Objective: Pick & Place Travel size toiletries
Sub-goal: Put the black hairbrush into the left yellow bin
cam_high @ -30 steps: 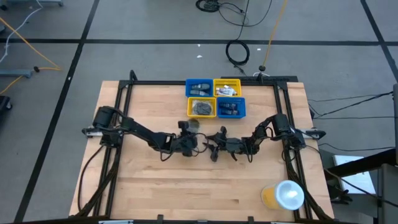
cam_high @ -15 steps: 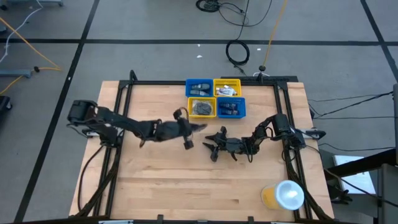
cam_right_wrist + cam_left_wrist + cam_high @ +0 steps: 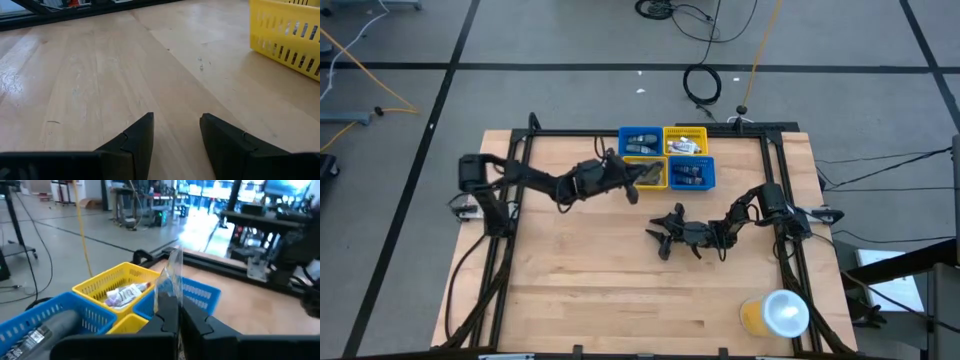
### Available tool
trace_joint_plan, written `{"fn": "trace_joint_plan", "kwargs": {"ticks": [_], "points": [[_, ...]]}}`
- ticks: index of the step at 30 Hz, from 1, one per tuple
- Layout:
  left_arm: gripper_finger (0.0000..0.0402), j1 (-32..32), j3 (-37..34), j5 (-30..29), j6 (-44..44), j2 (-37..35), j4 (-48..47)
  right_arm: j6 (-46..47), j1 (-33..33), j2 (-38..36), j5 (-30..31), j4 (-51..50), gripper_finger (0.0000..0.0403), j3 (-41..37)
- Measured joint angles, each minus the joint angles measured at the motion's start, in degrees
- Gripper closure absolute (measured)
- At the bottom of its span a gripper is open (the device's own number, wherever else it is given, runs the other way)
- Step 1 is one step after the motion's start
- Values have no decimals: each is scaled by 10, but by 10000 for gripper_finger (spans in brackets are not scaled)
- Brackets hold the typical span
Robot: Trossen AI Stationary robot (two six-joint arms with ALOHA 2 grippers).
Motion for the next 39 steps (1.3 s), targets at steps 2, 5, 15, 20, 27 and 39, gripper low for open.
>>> {"fn": "trace_joint_plan", "kwargs": {"ticks": [2,5,15,20,27,39], "points": [[401,13,0,1,-17,22,18,0,0,0,0,0,248,0],[401,29,0,7,-56,50,19,0,0,0,0,0,248,0],[399,39,1,-31,-147,95,1,0,0,0,0,0,248,0],[387,39,1,-38,-151,94,-26,0,0,0,0,0,248,0],[316,42,1,-35,-139,81,-77,0,0,0,0,-1,248,0],[204,77,1,-9,-76,-47,-225,0,0,0,0,-1,248,0]]}}
